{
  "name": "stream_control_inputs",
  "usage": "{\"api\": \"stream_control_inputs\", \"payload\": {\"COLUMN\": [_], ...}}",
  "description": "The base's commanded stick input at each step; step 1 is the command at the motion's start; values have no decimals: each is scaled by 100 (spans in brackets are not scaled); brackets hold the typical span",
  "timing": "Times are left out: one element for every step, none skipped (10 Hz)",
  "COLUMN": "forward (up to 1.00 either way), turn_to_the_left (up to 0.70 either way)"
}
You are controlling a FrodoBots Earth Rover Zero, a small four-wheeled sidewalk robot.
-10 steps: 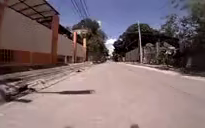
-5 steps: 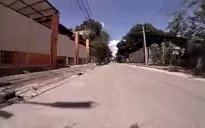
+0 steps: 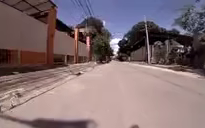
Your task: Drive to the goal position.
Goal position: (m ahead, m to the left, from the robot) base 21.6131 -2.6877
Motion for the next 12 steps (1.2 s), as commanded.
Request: {"api": "stream_control_inputs", "payload": {"forward": [0, 0, 0, 0, 0, 0, 0, 69, 100, 100, 100, 100], "turn_to_the_left": [0, 0, 0, 0, 0, 0, 0, 0, 0, 0, 0, 0]}}
